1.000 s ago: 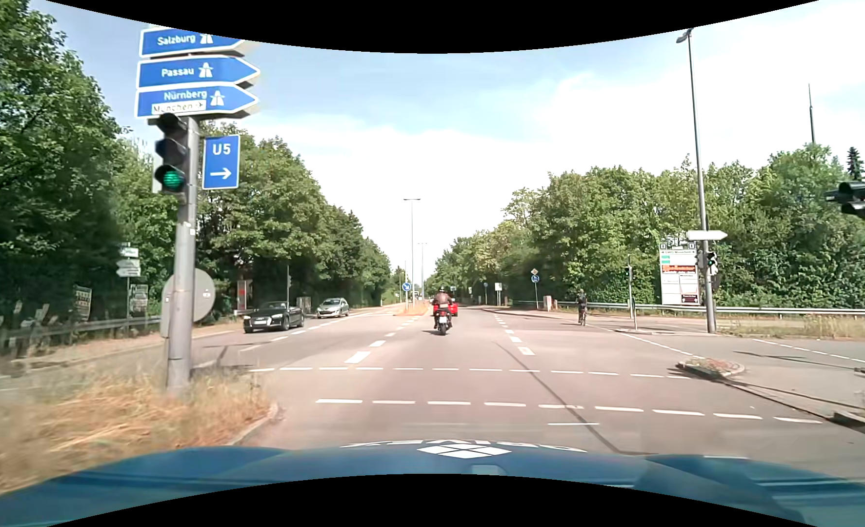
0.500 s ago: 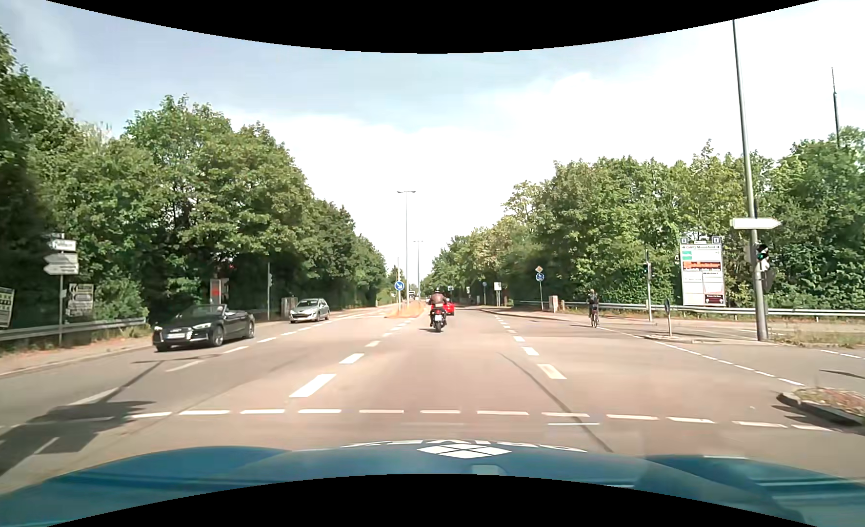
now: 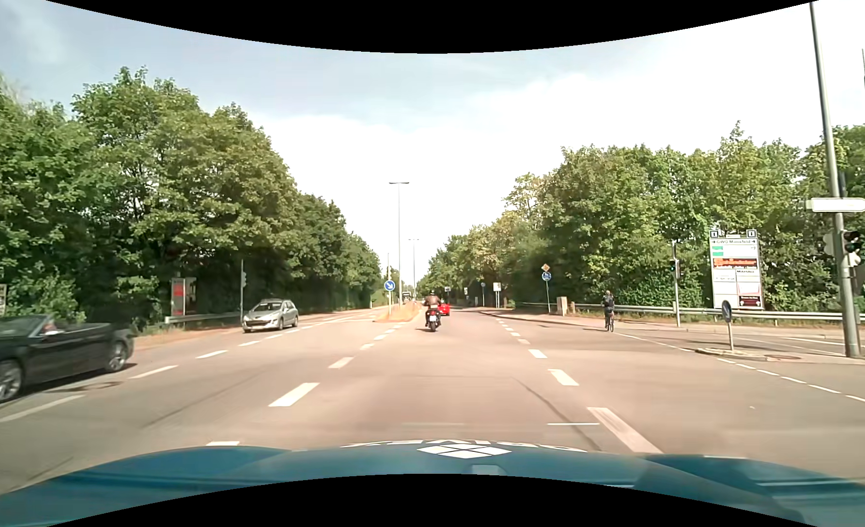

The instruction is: Follow the waypoints while adhering to traffic rules and regulations

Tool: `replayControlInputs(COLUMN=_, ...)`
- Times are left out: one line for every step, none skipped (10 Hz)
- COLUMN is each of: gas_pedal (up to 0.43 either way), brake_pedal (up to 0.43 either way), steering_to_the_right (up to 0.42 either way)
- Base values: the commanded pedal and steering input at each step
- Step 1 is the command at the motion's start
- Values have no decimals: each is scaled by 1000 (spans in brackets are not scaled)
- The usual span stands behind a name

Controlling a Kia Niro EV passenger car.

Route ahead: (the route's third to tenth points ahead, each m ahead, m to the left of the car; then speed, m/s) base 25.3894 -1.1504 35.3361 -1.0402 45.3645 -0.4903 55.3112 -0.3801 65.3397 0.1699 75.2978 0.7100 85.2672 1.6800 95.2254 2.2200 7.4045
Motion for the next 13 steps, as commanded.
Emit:
replayControlInputs(gas_pedal=331, brake_pedal=0, steering_to_the_right=6)
replayControlInputs(gas_pedal=339, brake_pedal=0, steering_to_the_right=6)
replayControlInputs(gas_pedal=339, brake_pedal=0, steering_to_the_right=5)
replayControlInputs(gas_pedal=339, brake_pedal=0, steering_to_the_right=4)
replayControlInputs(gas_pedal=339, brake_pedal=0, steering_to_the_right=2)
replayControlInputs(gas_pedal=339, brake_pedal=0, steering_to_the_right=0)
replayControlInputs(gas_pedal=339, brake_pedal=0, steering_to_the_right=-2)
replayControlInputs(gas_pedal=339, brake_pedal=0, steering_to_the_right=-5)
replayControlInputs(gas_pedal=331, brake_pedal=0, steering_to_the_right=-7)
replayControlInputs(gas_pedal=319, brake_pedal=0, steering_to_the_right=-8)
replayControlInputs(gas_pedal=311, brake_pedal=0, steering_to_the_right=-9)
replayControlInputs(gas_pedal=311, brake_pedal=0, steering_to_the_right=-11)
replayControlInputs(gas_pedal=311, brake_pedal=0, steering_to_the_right=-12)
